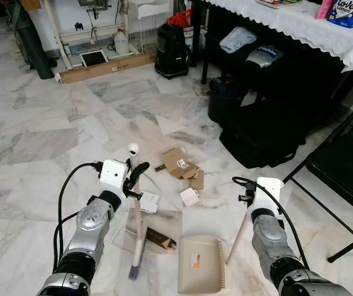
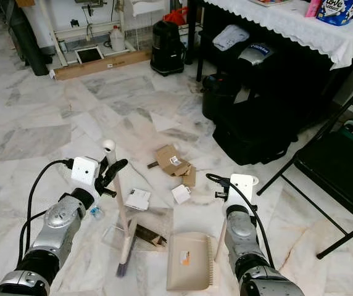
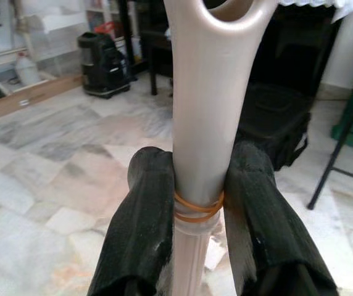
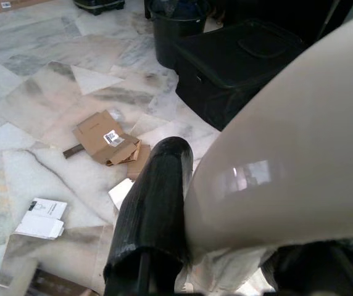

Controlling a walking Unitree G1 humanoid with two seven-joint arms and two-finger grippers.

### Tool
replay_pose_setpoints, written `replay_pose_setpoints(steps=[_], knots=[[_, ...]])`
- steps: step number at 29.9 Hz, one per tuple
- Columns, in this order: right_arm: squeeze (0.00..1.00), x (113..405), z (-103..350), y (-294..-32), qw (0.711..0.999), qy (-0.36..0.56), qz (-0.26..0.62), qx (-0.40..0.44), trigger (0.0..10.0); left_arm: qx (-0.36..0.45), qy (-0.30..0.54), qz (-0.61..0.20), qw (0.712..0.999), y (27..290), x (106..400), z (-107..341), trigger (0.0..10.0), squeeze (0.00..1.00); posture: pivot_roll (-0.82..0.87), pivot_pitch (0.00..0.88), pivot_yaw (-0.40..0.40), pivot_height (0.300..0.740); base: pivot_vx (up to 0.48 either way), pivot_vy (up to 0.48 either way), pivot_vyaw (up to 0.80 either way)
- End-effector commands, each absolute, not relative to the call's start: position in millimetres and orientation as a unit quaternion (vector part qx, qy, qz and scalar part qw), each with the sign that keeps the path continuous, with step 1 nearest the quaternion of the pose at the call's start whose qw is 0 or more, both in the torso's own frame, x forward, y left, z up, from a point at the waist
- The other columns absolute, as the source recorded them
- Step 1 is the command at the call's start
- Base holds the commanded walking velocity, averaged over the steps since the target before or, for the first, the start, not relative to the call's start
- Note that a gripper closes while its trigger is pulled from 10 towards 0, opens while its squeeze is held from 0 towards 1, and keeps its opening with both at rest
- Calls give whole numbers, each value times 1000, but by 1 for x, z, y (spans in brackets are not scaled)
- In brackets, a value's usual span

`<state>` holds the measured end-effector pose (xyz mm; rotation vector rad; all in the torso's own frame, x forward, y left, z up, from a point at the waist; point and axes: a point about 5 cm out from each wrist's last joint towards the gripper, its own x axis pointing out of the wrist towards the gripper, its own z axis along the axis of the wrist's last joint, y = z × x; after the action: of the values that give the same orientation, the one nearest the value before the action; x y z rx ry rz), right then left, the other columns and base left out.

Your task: Sweep floor

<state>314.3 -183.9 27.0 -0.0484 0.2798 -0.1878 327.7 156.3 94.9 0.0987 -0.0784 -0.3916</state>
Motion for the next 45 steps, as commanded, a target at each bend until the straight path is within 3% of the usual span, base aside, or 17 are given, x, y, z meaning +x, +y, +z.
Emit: replay_pose_setpoints(steps=[1,11,19,26,29,32,35,45], knots=[[0,313,26,-182,986,140,-89,-23,10000,39,-54,-206,976,159,329,104,10000,0,51,78,-11,740,0,0,0],[0,314,26,-179,986,142,-85,-23,10000,-44,-52,-233,970,164,331,122,10000,0,59,78,-15,740,0,0,0],[0,315,27,-180,986,143,-83,-25,10000,-107,-50,-272,955,152,326,135,10000,0,61,80,-21,740,0,0,0],[0,315,27,-179,986,142,-82,-25,10000,-142,-71,-251,955,156,327,150,10000,0,62,83,-23,740,0,0,0],[0,316,28,-179,986,141,-81,-25,10000,-112,-122,-161,973,174,331,165,10000,0,65,85,-25,740,0,0,0],[0,316,28,-179,986,141,-80,-25,10000,-67,-140,-126,980,182,330,170,10000,0,65,85,-25,740,0,0,0],[0,316,28,-179,986,142,-79,-25,10000,-8,-134,-126,983,182,328,164,10000,0,67,84,-27,740,0,0,0],[0,316,28,-179,987,141,-79,-26,10000,37,-69,-154,985,168,321,124,10000,0,49,81,-26,740,0,0,0]])
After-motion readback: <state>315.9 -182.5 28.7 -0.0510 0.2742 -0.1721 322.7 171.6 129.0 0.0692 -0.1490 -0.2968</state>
